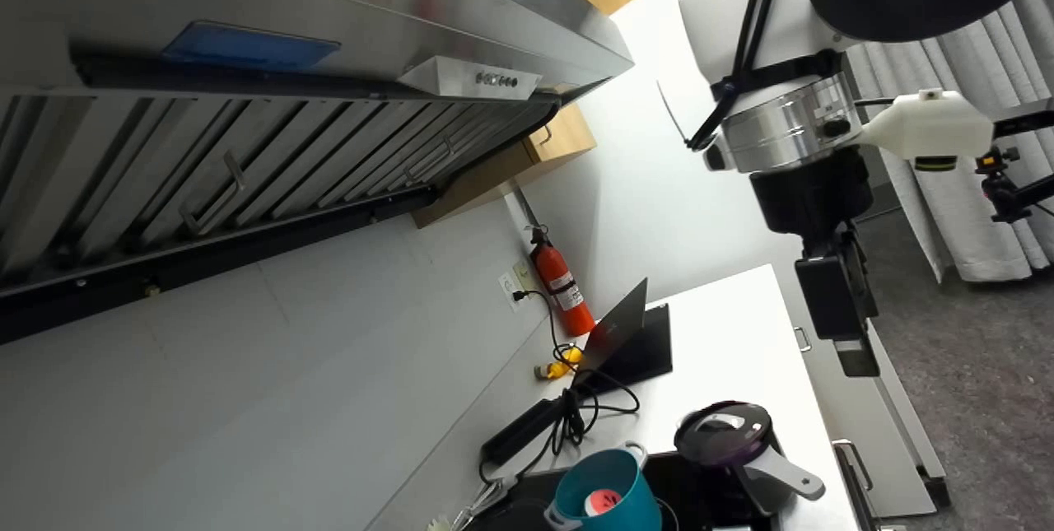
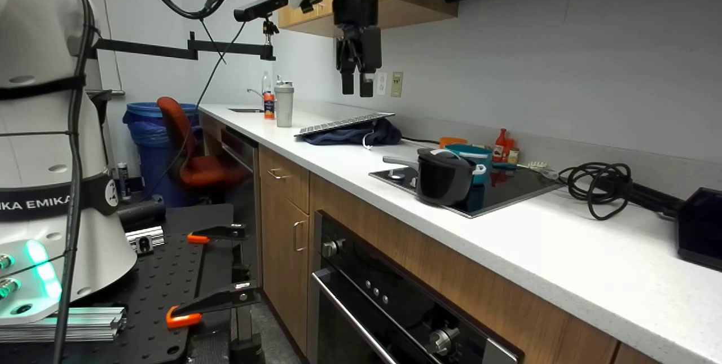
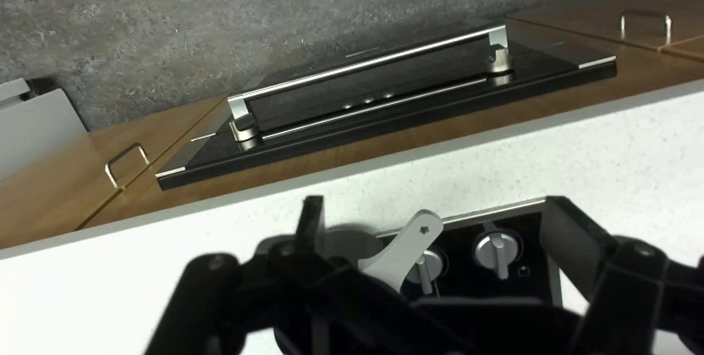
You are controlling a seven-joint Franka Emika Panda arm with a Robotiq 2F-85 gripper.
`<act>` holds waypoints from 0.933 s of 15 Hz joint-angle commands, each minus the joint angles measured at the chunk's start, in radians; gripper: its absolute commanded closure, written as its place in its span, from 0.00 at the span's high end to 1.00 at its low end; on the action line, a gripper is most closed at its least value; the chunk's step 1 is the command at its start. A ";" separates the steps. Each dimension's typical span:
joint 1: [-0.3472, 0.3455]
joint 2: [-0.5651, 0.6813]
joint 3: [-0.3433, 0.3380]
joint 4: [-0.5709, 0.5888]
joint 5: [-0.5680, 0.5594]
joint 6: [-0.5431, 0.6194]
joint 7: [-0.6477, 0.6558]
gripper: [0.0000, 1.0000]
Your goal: Take the lid on the black pot and put it on the blue pot, then take the purple object in the pot and put it on the counter, then take the lid on the blue pot and put it back on the black pot
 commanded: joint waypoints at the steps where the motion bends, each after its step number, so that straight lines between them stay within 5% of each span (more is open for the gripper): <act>1: -0.024 0.043 -0.003 0.023 -0.019 0.075 0.039 1.00; 14: -0.021 0.059 -0.008 0.036 -0.005 0.093 0.019 1.00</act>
